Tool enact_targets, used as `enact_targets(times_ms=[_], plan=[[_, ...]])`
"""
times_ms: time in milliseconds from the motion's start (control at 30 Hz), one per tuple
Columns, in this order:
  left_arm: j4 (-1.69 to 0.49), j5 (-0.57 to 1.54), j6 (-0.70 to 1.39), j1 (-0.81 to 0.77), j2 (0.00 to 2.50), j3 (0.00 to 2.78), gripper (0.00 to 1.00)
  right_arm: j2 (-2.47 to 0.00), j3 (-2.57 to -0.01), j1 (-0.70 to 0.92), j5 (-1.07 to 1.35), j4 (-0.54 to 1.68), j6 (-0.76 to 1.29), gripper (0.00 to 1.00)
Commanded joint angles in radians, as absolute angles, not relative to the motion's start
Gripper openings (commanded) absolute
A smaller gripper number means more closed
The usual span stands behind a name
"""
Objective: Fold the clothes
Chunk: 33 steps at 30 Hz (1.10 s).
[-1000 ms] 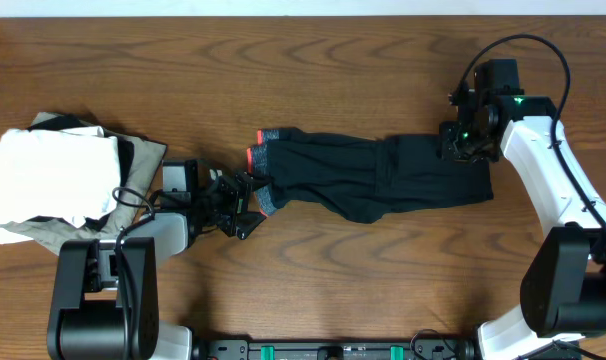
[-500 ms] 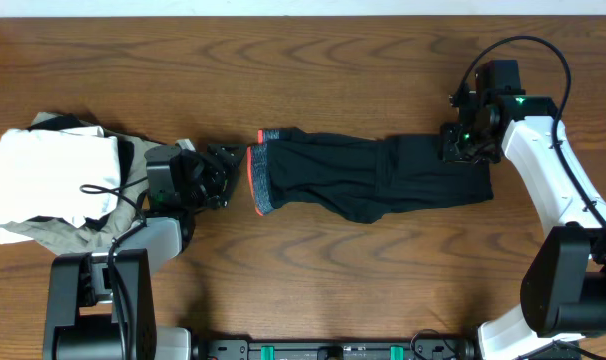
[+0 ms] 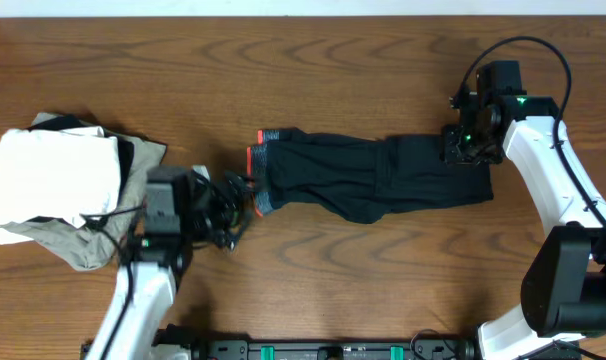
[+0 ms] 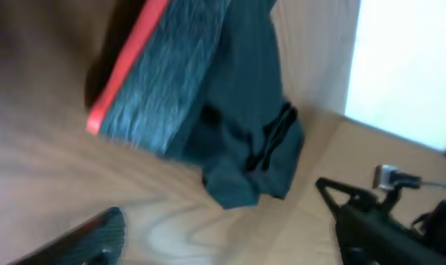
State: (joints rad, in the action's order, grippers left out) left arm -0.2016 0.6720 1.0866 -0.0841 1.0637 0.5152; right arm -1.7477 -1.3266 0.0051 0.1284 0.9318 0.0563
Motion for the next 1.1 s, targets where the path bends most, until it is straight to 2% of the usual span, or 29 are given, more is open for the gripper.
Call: enact_targets(times_ms=[0,200,400,533,767,1067], plan=[[-0.227,0.456,1.068,-0.175,0.978,0.512,0.98,-1.753,-1.326,-0.009,0.116,0.933,0.039,0.26],[-0.182,0.244,1.327,-0.32,1.028,0.482,0.98,-1.753,-1.326,-0.01,0.116,0.939,0.039,0.26],[0.157,0.234,1.521,-0.402,1.213,0.418,0.98,-1.753,-1.326,-0.01,0.116,0.941,0.039,0.26],[0.274,0.234,1.597,-0.411,1.333,0.416,0.98,-1.753,-1.326,-0.01,0.116,0.943,0.039,0.26],[0.313,0.226,1.637,-0.411,1.409,0.416,0.98,-1.753,-1.326,-0.01,0.116,0.945,0.039,0.27],[0.297,0.027,1.636,-0.411,1.441,0.413,0.98,-1.753,-1.326,-0.01,0.116,0.955,0.039,0.27]])
